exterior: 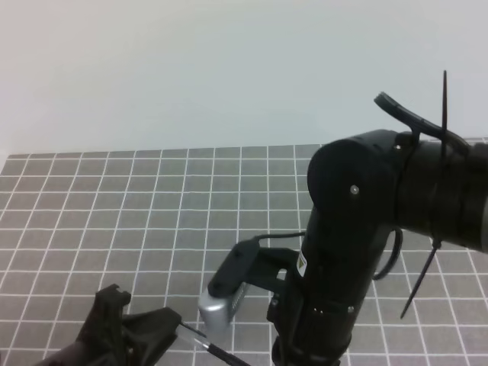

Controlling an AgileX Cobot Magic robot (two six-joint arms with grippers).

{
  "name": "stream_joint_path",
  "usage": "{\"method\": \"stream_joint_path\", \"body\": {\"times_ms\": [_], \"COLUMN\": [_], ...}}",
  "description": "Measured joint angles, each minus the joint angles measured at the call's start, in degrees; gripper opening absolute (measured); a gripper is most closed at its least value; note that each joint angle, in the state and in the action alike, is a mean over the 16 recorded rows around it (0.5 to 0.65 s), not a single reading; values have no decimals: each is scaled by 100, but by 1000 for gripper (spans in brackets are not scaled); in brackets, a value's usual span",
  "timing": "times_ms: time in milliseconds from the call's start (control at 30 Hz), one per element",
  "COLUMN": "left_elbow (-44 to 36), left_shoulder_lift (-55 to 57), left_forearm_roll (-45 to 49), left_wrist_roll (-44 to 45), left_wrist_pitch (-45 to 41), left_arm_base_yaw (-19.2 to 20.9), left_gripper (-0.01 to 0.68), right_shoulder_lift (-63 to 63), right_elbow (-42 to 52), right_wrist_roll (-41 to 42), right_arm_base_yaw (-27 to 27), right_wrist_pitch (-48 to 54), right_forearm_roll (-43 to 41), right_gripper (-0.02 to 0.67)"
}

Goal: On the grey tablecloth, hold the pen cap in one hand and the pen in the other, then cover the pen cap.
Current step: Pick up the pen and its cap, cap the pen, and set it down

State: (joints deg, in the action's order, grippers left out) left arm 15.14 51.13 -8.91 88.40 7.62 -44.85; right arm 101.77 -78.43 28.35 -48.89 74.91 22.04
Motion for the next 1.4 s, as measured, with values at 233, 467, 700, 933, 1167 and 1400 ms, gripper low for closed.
{"method": "stream_joint_path", "body": {"times_ms": [233,467,700,933,1167,1400], "left_elbow": [0,1,4,8,9,12], "left_shoulder_lift": [0,0,0,0,0,0], "left_forearm_roll": [116,437,758,879,892,964], "left_wrist_roll": [-10,-116,-255,-334,-414,-499], "left_wrist_pitch": [18,23,-27,-35,13,14], "left_arm_base_yaw": [0,-61,-338,-621,-698,-705], "left_gripper": [1,1,1,1,1,1], "right_shoulder_lift": [77,83,83,83,83,83], "right_elbow": [-133,-143,-146,-151,-154,-154], "right_wrist_roll": [6,78,130,152,185,261], "right_arm_base_yaw": [0,0,0,0,0,0], "right_wrist_pitch": [0,0,0,0,0,0], "right_forearm_roll": [23,23,19,17,42,118], "right_gripper": [-4,-4,-4,-3,-3,-4]}}
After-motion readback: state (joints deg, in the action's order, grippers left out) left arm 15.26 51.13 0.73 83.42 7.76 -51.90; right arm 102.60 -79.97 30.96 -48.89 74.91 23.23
